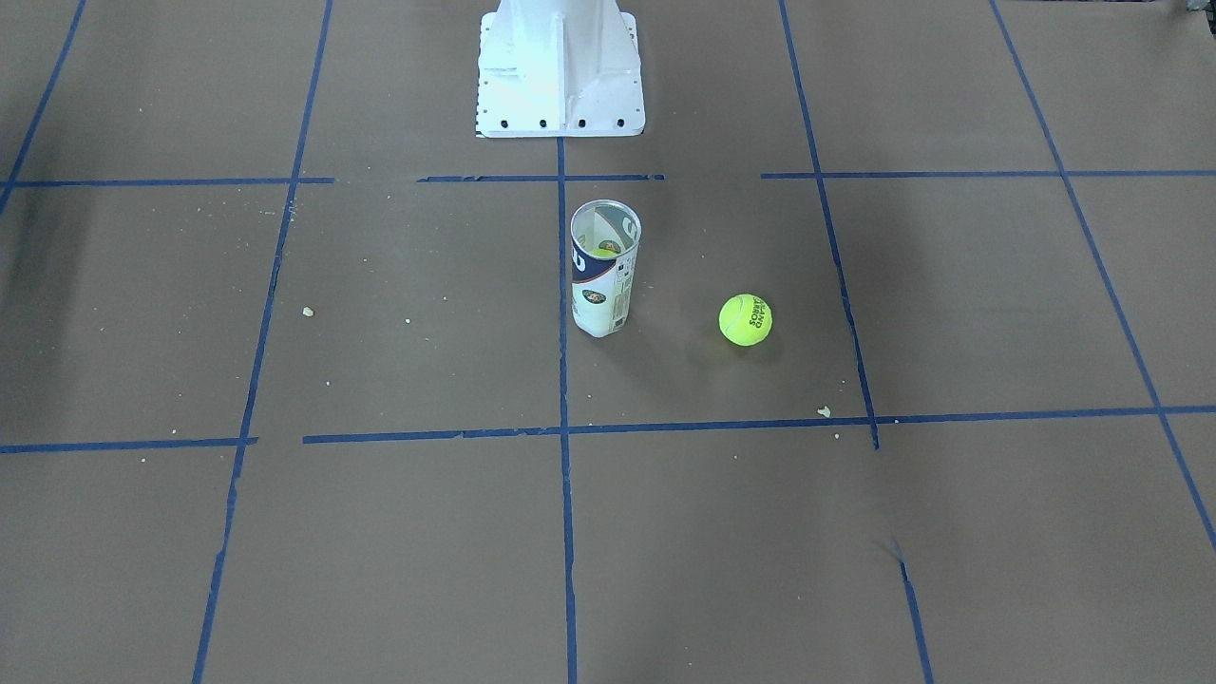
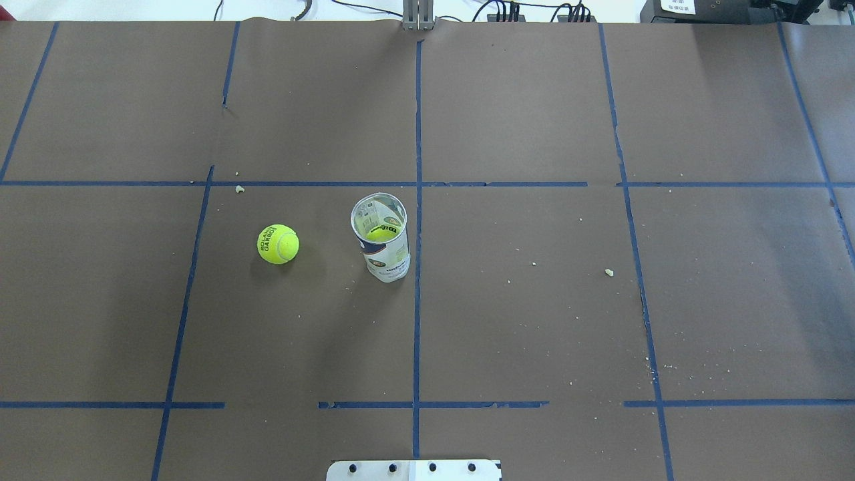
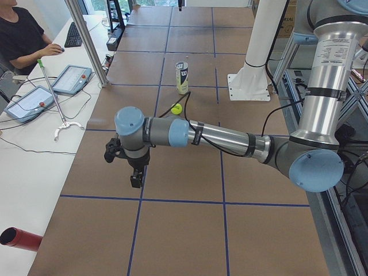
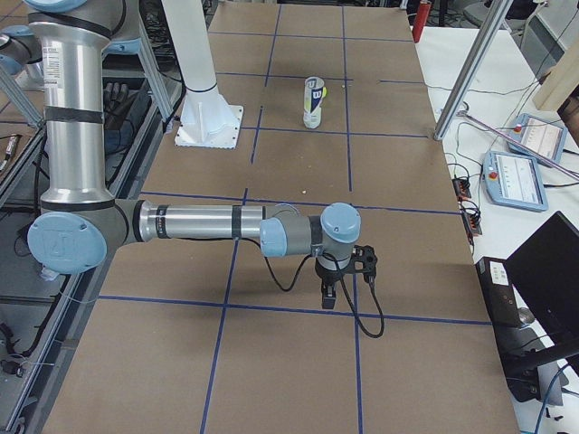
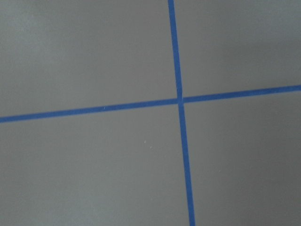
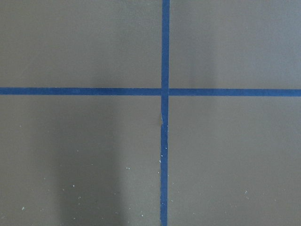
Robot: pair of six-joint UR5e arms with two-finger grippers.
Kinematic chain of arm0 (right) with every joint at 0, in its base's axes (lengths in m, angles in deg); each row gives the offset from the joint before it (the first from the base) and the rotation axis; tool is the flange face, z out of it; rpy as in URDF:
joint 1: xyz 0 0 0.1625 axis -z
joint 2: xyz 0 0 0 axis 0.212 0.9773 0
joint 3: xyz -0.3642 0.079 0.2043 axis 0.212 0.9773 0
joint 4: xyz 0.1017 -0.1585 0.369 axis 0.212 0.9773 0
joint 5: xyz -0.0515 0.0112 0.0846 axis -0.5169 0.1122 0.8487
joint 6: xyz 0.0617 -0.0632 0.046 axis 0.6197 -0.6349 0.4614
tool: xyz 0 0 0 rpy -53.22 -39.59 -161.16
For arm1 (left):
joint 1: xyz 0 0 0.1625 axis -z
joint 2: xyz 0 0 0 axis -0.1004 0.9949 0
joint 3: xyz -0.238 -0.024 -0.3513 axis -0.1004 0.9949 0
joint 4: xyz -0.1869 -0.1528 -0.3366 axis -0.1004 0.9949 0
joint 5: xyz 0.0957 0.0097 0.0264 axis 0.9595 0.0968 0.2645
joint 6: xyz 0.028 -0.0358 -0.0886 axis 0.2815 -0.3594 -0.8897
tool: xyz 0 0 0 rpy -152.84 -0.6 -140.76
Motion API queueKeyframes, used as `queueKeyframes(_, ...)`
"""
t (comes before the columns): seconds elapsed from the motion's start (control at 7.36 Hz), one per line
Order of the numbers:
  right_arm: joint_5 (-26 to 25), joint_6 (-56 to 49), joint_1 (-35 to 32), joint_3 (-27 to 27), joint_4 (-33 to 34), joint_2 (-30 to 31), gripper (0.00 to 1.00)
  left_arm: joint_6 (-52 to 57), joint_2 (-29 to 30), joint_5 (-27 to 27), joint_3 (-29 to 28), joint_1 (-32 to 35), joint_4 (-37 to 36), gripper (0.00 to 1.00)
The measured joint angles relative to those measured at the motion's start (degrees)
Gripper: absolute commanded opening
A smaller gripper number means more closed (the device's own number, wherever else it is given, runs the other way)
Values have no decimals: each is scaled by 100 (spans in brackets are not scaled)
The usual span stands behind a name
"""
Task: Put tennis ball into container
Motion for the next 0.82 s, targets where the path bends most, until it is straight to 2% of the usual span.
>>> queueKeyframes(0.14,0,0,0,0,0,0,100,-468,301,1,525,-187,-549,100)
queueKeyframes(0.41,0,0,-1,0,0,0,100,-1538,608,-18,1282,-744,-870,100)
queueKeyframes(0.68,0,0,-1,0,0,0,100,-2717,818,43,1533,-1599,-602,100)
queueKeyframes(0.82,0,0,-1,0,0,0,100,-3299,878,313,1555,-2130,-255,100)
